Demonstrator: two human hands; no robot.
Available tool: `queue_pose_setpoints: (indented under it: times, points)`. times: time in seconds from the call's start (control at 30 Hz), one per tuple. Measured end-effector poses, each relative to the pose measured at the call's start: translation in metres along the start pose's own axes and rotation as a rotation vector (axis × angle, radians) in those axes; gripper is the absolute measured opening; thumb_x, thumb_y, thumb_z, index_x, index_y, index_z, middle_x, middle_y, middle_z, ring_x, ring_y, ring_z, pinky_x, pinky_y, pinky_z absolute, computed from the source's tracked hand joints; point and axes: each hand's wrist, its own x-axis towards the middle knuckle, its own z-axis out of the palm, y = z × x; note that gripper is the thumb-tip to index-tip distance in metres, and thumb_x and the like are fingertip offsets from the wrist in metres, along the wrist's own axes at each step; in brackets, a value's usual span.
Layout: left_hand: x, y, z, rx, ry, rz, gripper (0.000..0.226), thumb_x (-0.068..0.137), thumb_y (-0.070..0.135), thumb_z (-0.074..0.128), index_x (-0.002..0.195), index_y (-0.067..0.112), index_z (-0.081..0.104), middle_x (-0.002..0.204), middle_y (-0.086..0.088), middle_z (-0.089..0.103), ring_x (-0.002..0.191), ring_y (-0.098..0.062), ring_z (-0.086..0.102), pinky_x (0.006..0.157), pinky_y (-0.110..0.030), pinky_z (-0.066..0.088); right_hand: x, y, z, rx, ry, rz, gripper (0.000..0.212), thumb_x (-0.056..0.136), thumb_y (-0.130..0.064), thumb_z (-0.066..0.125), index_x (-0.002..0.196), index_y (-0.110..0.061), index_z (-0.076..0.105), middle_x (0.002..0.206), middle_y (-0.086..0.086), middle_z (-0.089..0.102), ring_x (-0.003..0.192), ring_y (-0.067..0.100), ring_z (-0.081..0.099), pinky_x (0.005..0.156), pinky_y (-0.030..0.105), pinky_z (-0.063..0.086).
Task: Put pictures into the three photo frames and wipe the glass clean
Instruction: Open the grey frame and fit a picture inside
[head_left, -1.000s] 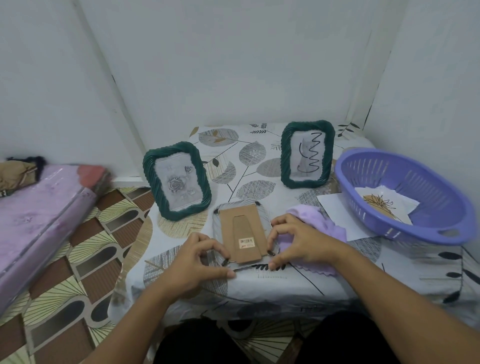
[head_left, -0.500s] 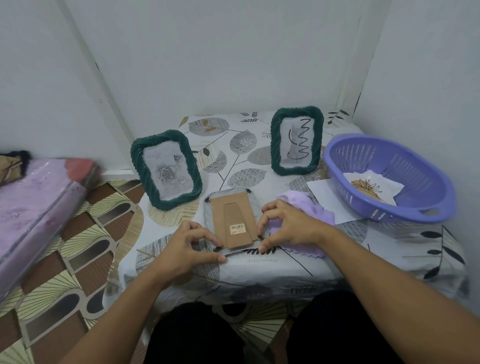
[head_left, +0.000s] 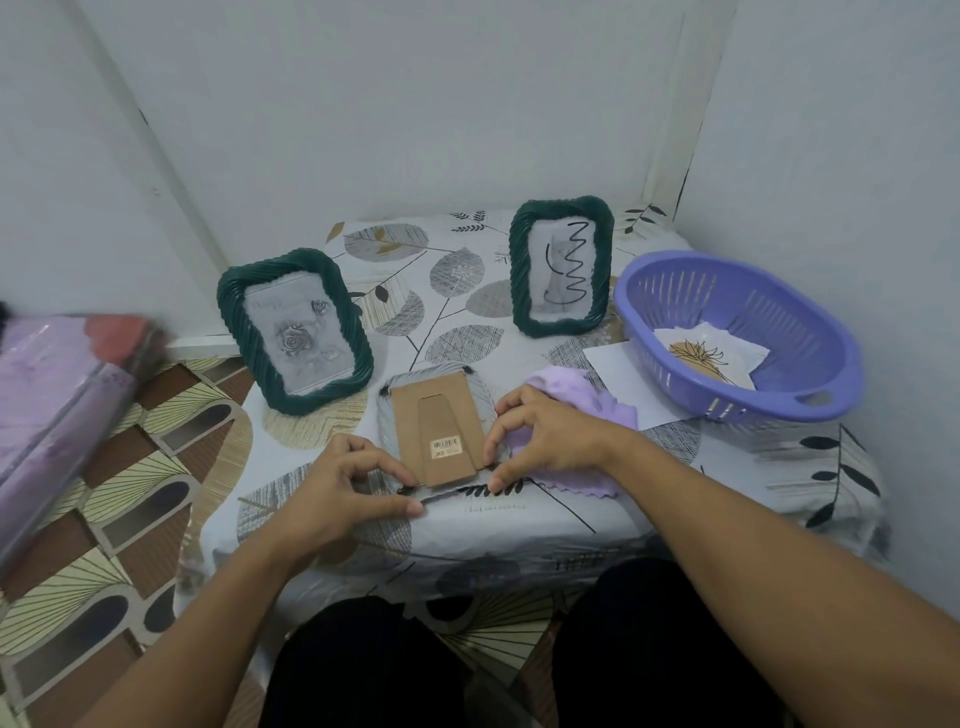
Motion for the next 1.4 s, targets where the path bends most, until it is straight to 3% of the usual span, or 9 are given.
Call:
queue_pose_setpoints:
  times: [0.37,0.5,0.6,0.7,0.77,0.93,1.23,1.4]
  points:
    - [-0.001,0.001,0.0,0.021,0.005,-0.01,0.027,0.056,0.036,0.095,0.08,0.033,0.081,0.111,-0.001,0.045,0.104,-0.018,0.048,0.086,-0.025,0.044,0.005,0.003,-0.002,-0.094,-0.047,0.03,0.025,0.068,-0.037,0.093,0.089,-0.03,0.08,0.13,-0.019,0.034,0.131,0.001,0.032,0.106,0.022,0.035]
    - [-0.002,0.003,-0.001,-0.013,-0.007,-0.015,0.027,0.059,0.036,0.093,0.084,0.033,0.082,0.109,-0.001,0.046,0.096,-0.018,0.048,0.082,-0.024,0.043,0.001,-0.002,-0.004,0.004,-0.067,0.041,0.026,0.069,-0.03,0.094,0.091,-0.025,0.08,0.131,-0.014,0.037,0.129,0.001,0.036,0.093,0.012,0.045]
    - [-0.004,0.006,-0.01,-0.126,-0.001,-0.015,0.026,0.069,0.036,0.087,0.095,0.036,0.081,0.098,0.004,0.057,0.082,-0.018,0.052,0.076,-0.025,0.045,0.006,-0.003,-0.005,0.285,-0.055,0.034,0.032,0.077,-0.023,0.088,0.105,-0.015,0.076,0.126,0.004,0.053,0.121,0.021,0.056,0.101,0.031,0.051]
    - [0.006,0.002,-0.016,-0.002,0.196,-0.015,0.018,0.084,0.039,0.079,0.101,0.037,0.074,0.093,0.006,0.069,0.076,-0.016,0.062,0.068,-0.027,0.047,0.015,0.0,-0.001,0.378,0.107,0.021,0.043,0.083,-0.034,0.081,0.123,-0.027,0.066,0.123,0.011,0.055,0.112,0.021,0.057,0.089,0.019,0.05]
    - [0.018,0.001,-0.012,0.186,0.338,-0.007,0.013,0.09,0.04,0.073,0.102,0.034,0.071,0.087,0.008,0.069,0.076,-0.013,0.064,0.065,-0.028,0.046,0.019,0.002,0.005,0.394,0.176,0.033,0.045,0.091,-0.024,0.076,0.131,-0.024,0.059,0.116,0.008,0.053,0.102,0.014,0.054,0.08,0.01,0.049]
    - [0.043,-0.003,-0.006,0.325,0.462,0.005,0.027,0.094,0.041,0.066,0.114,0.023,0.066,0.081,0.01,0.065,0.077,-0.008,0.061,0.071,-0.034,0.051,0.022,0.003,0.017,0.149,0.299,0.038,0.044,0.093,-0.02,0.073,0.133,-0.021,0.056,0.105,-0.002,0.054,0.09,0.007,0.05,0.074,0.004,0.045]
    - [0.042,-0.02,0.003,0.233,0.541,0.086,0.028,0.089,0.029,0.073,0.115,0.02,0.073,0.085,0.015,0.067,0.082,0.0,0.061,0.077,-0.03,0.05,0.028,-0.003,0.019,0.192,0.333,0.061,0.041,0.092,-0.02,0.075,0.129,-0.019,0.058,0.097,-0.005,0.054,0.084,0.007,0.05,0.073,0.011,0.047]
    - [0.041,-0.019,0.004,0.185,0.573,0.08,0.021,0.086,0.026,0.075,0.107,0.021,0.075,0.081,0.015,0.067,0.081,0.002,0.061,0.076,-0.026,0.049,0.047,-0.024,0.019,-0.218,0.499,0.015,0.034,0.093,-0.038,0.069,0.123,-0.024,0.06,0.106,-0.006,0.06,0.095,0.011,0.056,0.086,0.031,0.048]
